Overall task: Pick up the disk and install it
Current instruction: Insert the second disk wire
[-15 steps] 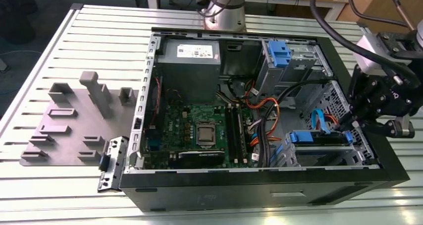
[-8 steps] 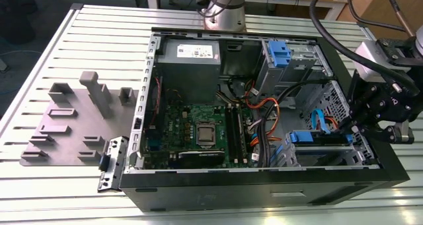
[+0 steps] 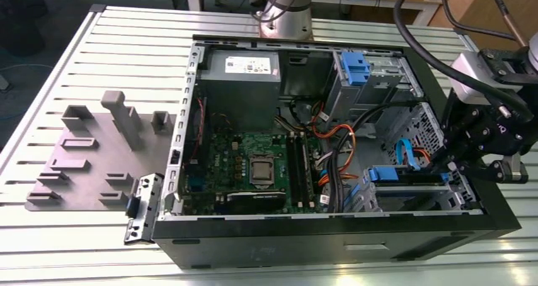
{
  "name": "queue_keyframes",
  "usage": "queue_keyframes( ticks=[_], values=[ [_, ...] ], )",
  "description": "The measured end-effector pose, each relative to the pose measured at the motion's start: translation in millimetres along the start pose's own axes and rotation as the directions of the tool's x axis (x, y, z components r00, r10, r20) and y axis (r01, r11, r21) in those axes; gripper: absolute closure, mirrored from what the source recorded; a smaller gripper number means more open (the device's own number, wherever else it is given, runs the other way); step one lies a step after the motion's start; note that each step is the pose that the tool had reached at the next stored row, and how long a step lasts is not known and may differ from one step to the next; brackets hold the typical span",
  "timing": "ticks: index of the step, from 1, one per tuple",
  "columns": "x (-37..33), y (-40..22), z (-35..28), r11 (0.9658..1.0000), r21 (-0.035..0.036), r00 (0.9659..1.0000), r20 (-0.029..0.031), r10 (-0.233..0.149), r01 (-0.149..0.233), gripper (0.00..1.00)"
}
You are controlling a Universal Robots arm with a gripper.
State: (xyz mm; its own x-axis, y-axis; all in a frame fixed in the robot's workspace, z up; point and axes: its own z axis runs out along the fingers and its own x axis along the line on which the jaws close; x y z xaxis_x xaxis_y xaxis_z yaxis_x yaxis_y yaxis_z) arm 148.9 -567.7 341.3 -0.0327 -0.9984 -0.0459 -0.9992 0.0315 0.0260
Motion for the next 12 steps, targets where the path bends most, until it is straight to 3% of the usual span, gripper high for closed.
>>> queue_keyframes(
  ticks=[2, 5, 10, 12],
  values=[
    [0.1, -0.1, 3.0, 1.0000, 0.0001, 1.0000, -0.0013, 0.000, 0.000, 0.76],
    [0.2, -0.1, 6.1, 1.0000, 0.0003, 1.0000, -0.0095, 0.000, 0.000, 0.76],
    [0.3, -0.1, 6.1, 1.0000, 0.0004, 0.9999, -0.0119, 0.000, 0.000, 0.76],
    [0.3, -0.1, 6.1, 1.0000, 0.0004, 0.9999, -0.0129, 0.000, 0.000, 0.84]
  ],
)
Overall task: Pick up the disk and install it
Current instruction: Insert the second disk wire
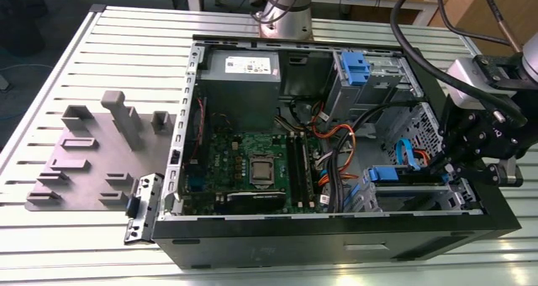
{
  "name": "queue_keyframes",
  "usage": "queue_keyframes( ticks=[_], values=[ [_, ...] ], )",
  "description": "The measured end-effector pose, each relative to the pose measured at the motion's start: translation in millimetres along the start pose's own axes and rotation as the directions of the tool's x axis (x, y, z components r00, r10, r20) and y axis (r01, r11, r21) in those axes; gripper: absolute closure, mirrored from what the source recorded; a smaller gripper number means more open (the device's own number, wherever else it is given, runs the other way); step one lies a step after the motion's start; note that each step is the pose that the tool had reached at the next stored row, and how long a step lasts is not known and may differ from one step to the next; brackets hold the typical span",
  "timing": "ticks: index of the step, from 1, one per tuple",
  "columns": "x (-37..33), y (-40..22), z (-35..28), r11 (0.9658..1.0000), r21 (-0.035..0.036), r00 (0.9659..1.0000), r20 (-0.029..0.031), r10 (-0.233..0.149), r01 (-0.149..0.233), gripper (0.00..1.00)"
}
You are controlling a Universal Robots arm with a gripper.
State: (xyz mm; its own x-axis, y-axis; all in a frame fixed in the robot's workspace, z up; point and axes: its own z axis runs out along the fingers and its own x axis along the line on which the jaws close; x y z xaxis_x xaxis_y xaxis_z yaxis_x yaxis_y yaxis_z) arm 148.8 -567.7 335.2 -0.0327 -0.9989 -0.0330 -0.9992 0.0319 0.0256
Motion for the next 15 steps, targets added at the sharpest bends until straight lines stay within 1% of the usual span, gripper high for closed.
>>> queue_keyframes(
  ticks=[7, 11, 13, 15],
  values=[
    [0.0, 0.0, 0.0, 1.0000, 0.0001, 1.0000, -0.0033, 0.000, 0.000, 0.84],
    [-1.0, 1.6, -0.6, 1.0000, 0.0002, 1.0000, -0.0034, 0.001, -0.001, 0.84],
    [-3.6, 4.6, -0.6, 1.0000, 0.0007, 1.0000, -0.0033, 0.001, -0.001, 0.84],
    [-4.7, 7.3, -0.5, 1.0000, 0.0010, 1.0000, -0.0031, 0.001, -0.001, 0.84]
  ],
)
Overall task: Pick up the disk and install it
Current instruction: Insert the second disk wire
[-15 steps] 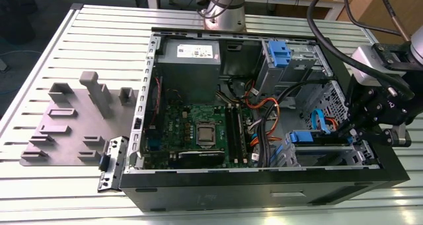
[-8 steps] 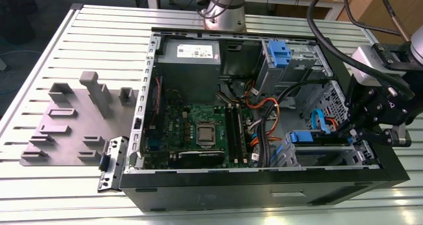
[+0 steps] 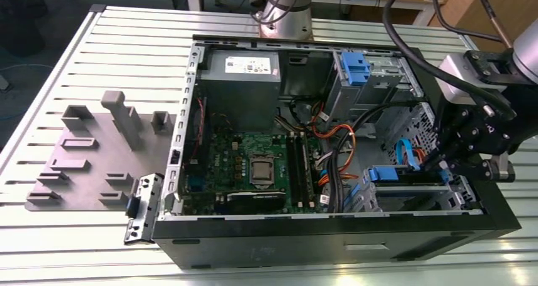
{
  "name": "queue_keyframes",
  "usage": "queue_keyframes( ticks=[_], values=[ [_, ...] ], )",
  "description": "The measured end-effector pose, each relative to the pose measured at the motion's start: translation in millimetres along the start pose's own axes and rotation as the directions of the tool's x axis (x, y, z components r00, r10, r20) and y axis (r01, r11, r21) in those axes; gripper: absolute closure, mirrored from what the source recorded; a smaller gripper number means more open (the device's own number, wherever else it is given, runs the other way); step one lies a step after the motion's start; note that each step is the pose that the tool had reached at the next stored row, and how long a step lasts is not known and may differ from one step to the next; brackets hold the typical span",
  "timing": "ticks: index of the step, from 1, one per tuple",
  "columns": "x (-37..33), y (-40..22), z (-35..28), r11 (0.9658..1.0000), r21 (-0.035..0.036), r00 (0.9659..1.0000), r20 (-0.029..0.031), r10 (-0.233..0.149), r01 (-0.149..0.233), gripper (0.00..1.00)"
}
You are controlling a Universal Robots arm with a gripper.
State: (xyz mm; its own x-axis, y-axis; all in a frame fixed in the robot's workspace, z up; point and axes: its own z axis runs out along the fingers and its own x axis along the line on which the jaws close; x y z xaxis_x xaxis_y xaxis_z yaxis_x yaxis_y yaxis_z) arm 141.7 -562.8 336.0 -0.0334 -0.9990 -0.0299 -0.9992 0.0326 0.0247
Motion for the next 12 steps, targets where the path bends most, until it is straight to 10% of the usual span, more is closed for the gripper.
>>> queue_keyframes(
  ticks=[12],
  values=[
    [0.0, 1.4, 3.9, 1.0000, 0.0069, 1.0000, 0.0000, 0.000, 0.000, 0.84]
  ],
)
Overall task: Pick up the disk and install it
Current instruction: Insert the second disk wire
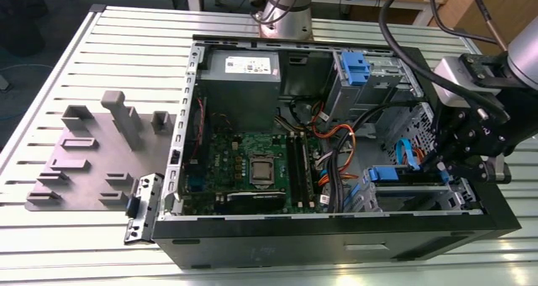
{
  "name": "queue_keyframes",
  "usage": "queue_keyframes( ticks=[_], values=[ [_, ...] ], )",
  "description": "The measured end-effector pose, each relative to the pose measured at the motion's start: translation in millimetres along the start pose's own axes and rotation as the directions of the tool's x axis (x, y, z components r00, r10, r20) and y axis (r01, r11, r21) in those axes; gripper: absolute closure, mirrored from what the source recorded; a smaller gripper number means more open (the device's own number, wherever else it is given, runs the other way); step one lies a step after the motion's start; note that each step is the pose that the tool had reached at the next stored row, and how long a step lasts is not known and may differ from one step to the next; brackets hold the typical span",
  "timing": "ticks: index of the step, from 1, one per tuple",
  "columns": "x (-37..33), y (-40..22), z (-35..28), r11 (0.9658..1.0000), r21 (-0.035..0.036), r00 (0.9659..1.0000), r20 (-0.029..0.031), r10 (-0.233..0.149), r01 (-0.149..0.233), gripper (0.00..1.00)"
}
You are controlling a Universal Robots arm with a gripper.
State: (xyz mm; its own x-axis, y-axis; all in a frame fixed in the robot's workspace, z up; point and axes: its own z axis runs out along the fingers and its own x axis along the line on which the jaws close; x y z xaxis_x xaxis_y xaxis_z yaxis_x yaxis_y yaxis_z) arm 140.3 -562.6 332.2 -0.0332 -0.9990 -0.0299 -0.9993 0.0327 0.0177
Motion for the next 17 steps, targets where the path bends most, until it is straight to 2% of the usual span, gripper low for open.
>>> queue_keyframes(
  ticks=[4, 9, 16, 17],
  values=[
    [0.0, 0.0, 0.5, 1.0000, 0.0001, 1.0000, 0.0000, 0.000, 0.000, 0.84],
    [0.2, 0.0, 4.4, 1.0000, 0.0002, 1.0000, -0.0010, 0.000, 0.000, 0.84],
    [0.2, 0.0, 5.0, 1.0000, 0.0002, 1.0000, -0.0001, 0.000, 0.000, 0.84],
    [0.1, 0.0, 5.8, 1.0000, 0.0001, 1.0000, 0.0019, 0.000, 0.000, 0.83]
  ],
)
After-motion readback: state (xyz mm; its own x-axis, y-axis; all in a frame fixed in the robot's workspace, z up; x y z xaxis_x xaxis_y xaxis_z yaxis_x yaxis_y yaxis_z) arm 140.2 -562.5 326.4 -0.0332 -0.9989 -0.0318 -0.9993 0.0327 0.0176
